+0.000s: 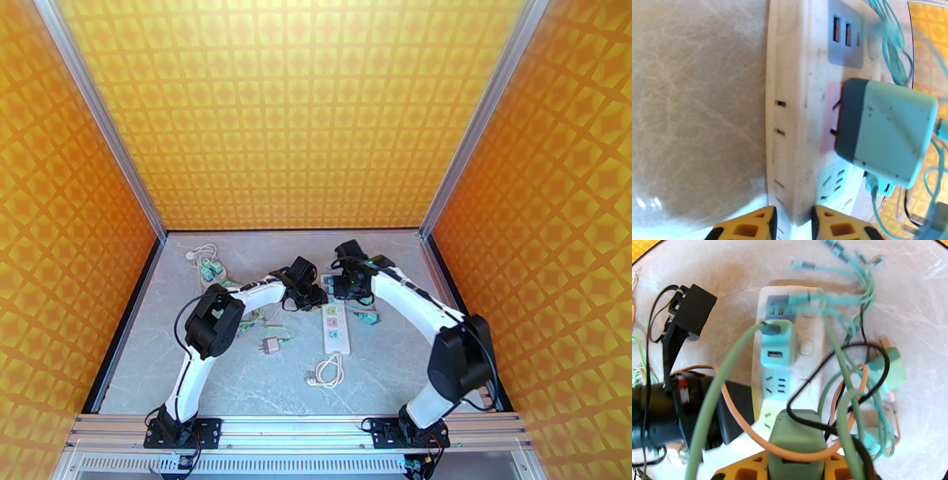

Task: Pull the plug off the socket

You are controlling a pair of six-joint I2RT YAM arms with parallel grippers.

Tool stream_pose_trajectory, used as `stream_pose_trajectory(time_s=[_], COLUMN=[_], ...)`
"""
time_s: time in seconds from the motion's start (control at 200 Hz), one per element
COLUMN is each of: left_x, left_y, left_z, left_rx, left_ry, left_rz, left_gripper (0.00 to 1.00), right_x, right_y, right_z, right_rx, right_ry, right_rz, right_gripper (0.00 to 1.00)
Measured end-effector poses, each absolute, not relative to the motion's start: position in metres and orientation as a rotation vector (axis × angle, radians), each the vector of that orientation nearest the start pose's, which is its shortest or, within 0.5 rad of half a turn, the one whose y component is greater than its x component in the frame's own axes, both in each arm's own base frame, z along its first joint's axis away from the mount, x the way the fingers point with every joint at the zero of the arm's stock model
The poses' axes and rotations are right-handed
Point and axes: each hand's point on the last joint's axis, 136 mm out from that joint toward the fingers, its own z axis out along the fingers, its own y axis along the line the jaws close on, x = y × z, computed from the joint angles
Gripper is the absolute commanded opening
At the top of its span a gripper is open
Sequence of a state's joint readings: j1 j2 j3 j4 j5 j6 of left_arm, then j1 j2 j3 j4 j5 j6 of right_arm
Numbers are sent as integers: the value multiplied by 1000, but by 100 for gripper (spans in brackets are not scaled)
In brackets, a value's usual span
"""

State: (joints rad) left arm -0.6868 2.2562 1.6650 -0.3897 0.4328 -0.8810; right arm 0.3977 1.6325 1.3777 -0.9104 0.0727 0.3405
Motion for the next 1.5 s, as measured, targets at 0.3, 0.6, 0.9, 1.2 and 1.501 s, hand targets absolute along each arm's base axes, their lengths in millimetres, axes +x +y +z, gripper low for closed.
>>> stream_pose_trajectory(time_s=[0.3, 0.6, 0.9, 1.2, 1.501], left_x=[381, 381, 381, 381, 381], left_y=[-405, -403, -400, -400, -400], left_z=[40, 40, 40, 40, 41], left_rx=[-82, -77, -82, -83, -84], left_ry=[2839, 2827, 2824, 2824, 2825], left_rz=[-1049, -1051, -1050, -1050, -1050], left_gripper=[31, 30, 31, 31, 31], right_x=[355, 375, 386, 362, 331], right_y=[113, 74, 44, 80, 133], right_z=[162, 197, 234, 181, 148], right_rx=[8, 133, 235, 244, 182], right_ry=[2740, 2663, 2574, 2692, 2800], right_rz=[124, 109, 139, 371, 581], right_gripper=[23, 21, 25, 26, 27])
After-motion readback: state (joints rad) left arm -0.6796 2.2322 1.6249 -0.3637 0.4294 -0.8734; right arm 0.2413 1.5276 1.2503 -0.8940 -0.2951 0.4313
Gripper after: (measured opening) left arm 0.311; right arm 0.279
